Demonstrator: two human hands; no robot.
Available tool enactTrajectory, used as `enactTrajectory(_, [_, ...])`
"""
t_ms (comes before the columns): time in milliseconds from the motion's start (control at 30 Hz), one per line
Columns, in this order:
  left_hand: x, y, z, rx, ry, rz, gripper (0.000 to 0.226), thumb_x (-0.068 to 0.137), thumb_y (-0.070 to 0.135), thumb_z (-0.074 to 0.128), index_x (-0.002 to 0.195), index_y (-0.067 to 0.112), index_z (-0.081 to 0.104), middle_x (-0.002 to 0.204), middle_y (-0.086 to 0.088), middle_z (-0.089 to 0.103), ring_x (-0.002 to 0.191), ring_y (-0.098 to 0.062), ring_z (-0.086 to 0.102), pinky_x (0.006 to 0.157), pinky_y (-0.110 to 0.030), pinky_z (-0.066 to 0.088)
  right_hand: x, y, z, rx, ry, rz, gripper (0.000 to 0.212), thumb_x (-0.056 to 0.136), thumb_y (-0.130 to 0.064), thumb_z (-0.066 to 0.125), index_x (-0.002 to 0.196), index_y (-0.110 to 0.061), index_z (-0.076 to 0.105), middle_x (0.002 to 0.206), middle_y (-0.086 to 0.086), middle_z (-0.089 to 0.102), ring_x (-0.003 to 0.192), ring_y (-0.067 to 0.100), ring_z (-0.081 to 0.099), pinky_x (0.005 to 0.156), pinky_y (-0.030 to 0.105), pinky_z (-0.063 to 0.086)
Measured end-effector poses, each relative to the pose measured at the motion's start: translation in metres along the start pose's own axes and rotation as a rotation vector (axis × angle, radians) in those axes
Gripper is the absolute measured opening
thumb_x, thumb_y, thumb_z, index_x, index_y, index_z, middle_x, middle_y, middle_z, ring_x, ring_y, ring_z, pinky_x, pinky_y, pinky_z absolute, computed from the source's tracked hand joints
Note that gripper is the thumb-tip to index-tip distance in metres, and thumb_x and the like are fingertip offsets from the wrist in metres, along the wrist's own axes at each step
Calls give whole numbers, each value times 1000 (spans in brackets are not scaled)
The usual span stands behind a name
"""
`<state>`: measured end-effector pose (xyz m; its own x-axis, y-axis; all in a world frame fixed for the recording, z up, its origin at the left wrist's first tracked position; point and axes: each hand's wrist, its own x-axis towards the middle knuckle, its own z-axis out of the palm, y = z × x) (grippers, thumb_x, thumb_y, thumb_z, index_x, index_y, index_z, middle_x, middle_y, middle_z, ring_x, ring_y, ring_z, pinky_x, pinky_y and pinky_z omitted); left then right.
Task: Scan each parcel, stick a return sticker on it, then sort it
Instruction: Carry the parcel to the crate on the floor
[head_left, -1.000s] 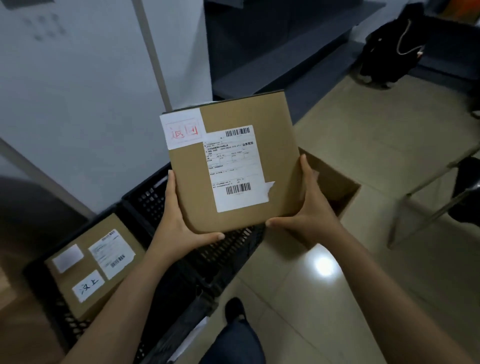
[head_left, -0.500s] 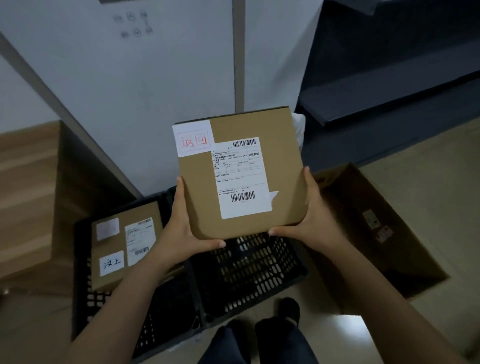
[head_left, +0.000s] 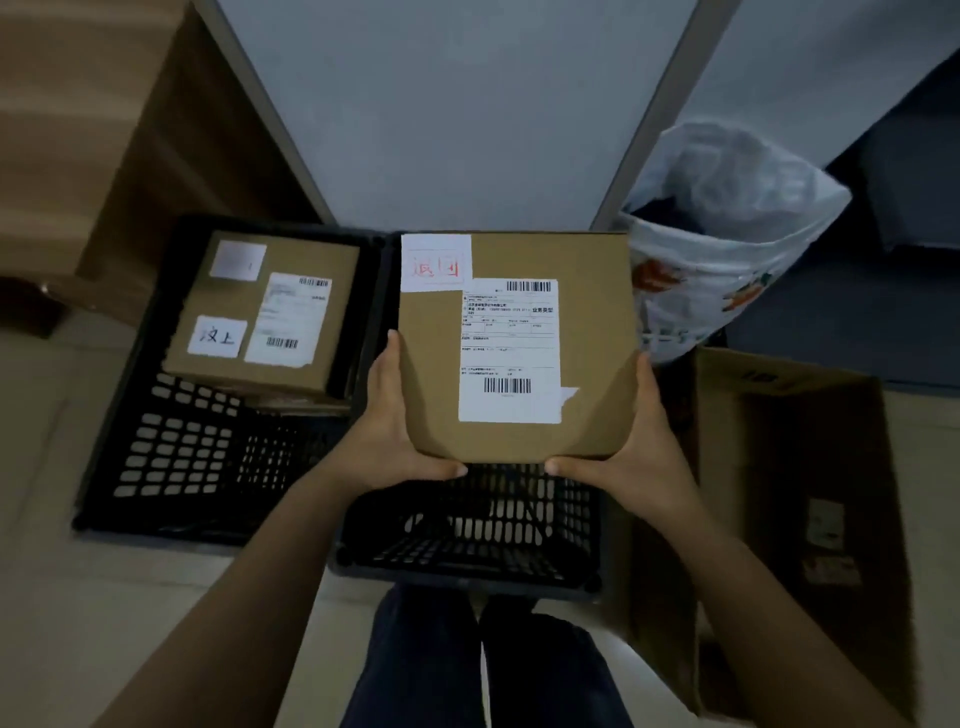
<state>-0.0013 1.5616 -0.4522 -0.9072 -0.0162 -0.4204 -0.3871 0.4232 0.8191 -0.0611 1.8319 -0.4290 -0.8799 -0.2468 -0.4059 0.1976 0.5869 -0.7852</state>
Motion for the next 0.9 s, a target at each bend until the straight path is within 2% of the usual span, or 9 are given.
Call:
enactTrajectory(100, [18,-33,8,43,16,-65,159,48,33,94,145,30,-32,152,15,-13,130,6,5,111,-28,15,23,29,28,-27,-37,55,154,40,-54,93,151,-38,-13,159,-14,11,145,9,18,118,44,25])
enactTrajectory(200, [36,-62,10,105,2,-112,160,47,35,95,146,27,-31,153,13,-11,131,4,6,113,-33,17,42,52,50,-63,-97,110,155,46,-49,93,146,-40,-24,159,-15,-1,145,11,11,119,41,21])
enactTrajectory(267, [48,-79,13,147,-4,-139,161,46,40,95,146,28,-30,155,14,-9,140,-4,5,116,-40,18,56,67,62,-101,-154,133,157,47,-48,93,141,-44,-32,158,-16,-7,144,11,9,118,39,20])
enactTrajectory(367, [67,-104,20,224,11,-154,160,44,46,94,146,28,-29,157,9,-6,145,-12,0,117,-42,15,79,90,82,-190,-186,140,154,52,-44,93,138,-48,-34,154,-15,-6,143,18,13,115,42,23])
enactTrajectory(467, [91,-126,33,252,-2,-160,160,47,43,94,144,27,-33,158,6,-10,144,-13,-2,116,-42,14,103,109,101,-260,-161,165,149,56,-35,92,143,-44,-28,153,-6,3,139,25,23,109,46,31])
enactTrajectory(567, [118,-146,49,229,-4,-153,157,51,35,93,143,30,-34,157,8,-17,145,-15,-4,114,-40,16,126,127,115,-279,-132,214,147,58,-27,92,146,-39,-26,157,3,0,142,27,20,110,45,30])
enactTrajectory(667, [147,-163,63,184,-7,-158,152,55,26,91,143,34,-33,156,8,-25,147,-16,1,108,-30,22,152,146,130,-284,-71,272,147,57,-27,91,145,-42,-25,156,4,-1,143,28,15,114,48,27])
enactTrajectory(767, [173,-181,70,181,30,-169,153,52,21,92,146,32,-28,156,5,-26,147,-16,-1,115,-33,19,175,158,144,-340,-27,272,143,59,-30,89,146,-40,-22,156,4,-2,140,30,22,109,45,32])
enactTrajectory(900, [194,-198,80,301,78,-205,151,55,27,91,146,32,-29,156,3,-26,147,-22,4,110,-35,25,200,169,161,-335,7,261,138,61,-32,87,144,-45,-22,156,7,-4,139,33,24,106,52,38])
